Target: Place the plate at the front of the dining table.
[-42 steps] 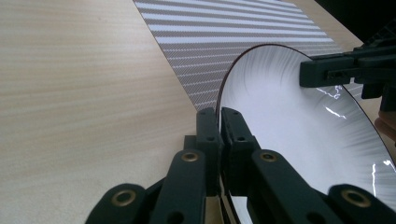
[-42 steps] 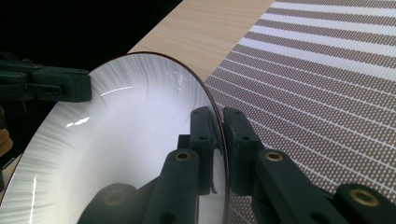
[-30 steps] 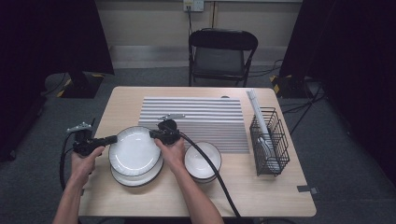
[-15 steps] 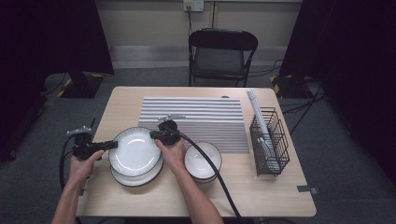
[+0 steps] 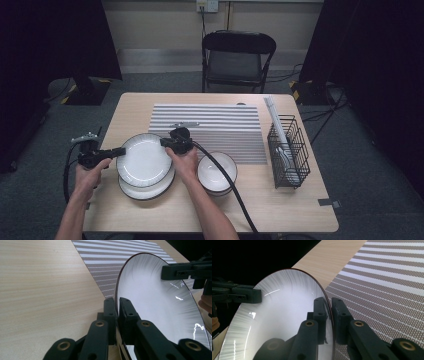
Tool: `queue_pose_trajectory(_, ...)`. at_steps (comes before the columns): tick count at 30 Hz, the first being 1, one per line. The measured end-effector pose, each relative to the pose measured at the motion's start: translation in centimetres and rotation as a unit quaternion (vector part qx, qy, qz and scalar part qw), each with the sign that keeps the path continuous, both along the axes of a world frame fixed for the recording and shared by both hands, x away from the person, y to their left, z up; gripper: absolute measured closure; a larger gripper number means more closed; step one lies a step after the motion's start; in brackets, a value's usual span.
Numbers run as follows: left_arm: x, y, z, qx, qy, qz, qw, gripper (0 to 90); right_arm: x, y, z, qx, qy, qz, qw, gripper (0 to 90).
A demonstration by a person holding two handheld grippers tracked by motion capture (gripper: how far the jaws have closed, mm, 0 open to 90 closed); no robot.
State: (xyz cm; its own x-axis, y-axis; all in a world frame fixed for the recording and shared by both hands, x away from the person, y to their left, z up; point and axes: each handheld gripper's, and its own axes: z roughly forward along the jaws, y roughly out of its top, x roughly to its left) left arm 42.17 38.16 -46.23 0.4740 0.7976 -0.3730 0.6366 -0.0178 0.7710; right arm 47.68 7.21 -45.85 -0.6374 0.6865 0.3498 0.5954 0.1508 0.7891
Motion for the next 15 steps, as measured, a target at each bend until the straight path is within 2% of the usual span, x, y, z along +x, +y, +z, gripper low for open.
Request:
queue_pose_trajectory(7,0.04,-0.07,0.01,0.000,-0.003,0.005,1.0000,84.9,0.04,0.12,-0.22,-0.007,0.001,0.000,1.0000,83.3)
queue_pose_trajectory(9,0.01,0.08,-0.17,-0.016,0.003,0.002,0.9999,82.9,0.09,0.08,-0.38,-0.009,0.002,0.000,1.0000,83.3)
queue_pose_trajectory(12,-0.13,0.22,-0.36,-0.018,0.011,-0.004,0.9998,76.4,0.11,0.04,-0.51,-0.006,0.005,-0.002,1.0000,83.2)
queue_pose_trajectory(15,-0.16,0.41,-0.68,-0.029,0.015,-0.014,0.9994,76.9,0.10,0.04,-0.46,-0.007,0.006,-0.001,1.0000,83.3)
